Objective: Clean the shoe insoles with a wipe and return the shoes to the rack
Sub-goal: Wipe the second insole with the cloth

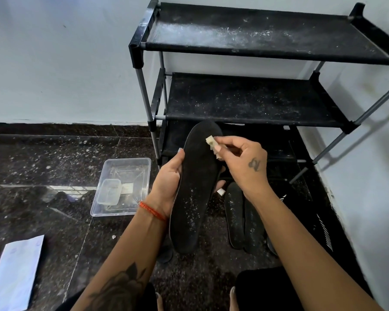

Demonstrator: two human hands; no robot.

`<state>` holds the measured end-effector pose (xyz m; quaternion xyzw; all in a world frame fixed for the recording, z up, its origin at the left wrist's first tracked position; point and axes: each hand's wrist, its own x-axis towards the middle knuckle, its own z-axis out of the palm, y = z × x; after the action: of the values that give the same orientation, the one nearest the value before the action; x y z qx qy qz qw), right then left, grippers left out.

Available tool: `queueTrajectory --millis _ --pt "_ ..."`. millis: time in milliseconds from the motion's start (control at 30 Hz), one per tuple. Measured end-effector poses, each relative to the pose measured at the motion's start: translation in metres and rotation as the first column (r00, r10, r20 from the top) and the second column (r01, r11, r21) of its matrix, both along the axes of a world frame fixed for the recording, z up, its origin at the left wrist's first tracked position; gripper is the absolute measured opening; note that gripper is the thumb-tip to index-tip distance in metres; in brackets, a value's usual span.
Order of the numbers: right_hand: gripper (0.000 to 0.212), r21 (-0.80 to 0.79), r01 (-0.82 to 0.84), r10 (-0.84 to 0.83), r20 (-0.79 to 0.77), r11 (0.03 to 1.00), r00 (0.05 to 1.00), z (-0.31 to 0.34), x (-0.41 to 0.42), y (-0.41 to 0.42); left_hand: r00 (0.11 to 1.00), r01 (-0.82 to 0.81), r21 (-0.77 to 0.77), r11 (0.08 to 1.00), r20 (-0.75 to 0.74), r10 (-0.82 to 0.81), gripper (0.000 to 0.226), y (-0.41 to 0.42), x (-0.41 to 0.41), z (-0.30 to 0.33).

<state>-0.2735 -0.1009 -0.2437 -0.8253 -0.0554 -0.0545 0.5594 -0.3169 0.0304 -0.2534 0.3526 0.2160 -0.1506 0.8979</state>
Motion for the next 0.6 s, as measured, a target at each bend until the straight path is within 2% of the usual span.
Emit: queueTrajectory --millis 100,133,233,267,367,467,533,600 --pt "0.024 -0.138 -0.013 0.025 0.085 0.99 0.996 -0.006 0.0 0.008 0.998 -0.016 0.039 0.999 0.068 0.013 0.069 -0.008 -0.001 0.007" --pt "0.027 -0.169 -0.024 0.043 0.108 0.985 0.993 -0.007 -0.001 0.011 0.995 -0.023 0.095 0.995 0.099 0.013 0.07 -0.009 -0.002 0.008" --pt "0.029 -0.191 -0.069 0.102 0.167 0.979 0.981 -0.009 -0.007 0.021 0.989 -0.028 0.416 0.909 0.141 -0.034 0.047 -0.009 -0.005 0.009" --pt "0.028 -0.194 -0.088 0.126 0.189 0.977 0.974 -0.009 -0.008 0.023 0.99 -0.038 0.473 0.88 0.137 -0.031 0.041 -0.006 -0.004 0.007" --pt "0.023 -0.176 -0.196 0.235 0.24 0.965 0.942 -0.009 -0.011 0.024 0.994 -0.064 0.468 0.882 0.111 0.013 0.037 -0.002 0.0 0.005" --pt "0.018 -0.149 -0.391 0.412 0.154 0.908 0.898 -0.001 -0.012 0.017 0.997 -0.065 0.309 0.949 0.07 0.045 0.047 0.0 0.0 0.006" --pt "0.017 -0.012 -0.451 0.451 0.029 0.893 0.892 0.007 -0.011 0.011 1.0 -0.014 0.26 0.965 0.018 0.01 0.051 -0.002 0.0 0.003" --pt "0.015 0.175 -0.328 0.337 -0.024 0.928 0.941 0.012 -0.008 0.006 0.999 0.015 0.2 0.98 -0.036 -0.008 0.055 -0.002 -0.001 0.003"
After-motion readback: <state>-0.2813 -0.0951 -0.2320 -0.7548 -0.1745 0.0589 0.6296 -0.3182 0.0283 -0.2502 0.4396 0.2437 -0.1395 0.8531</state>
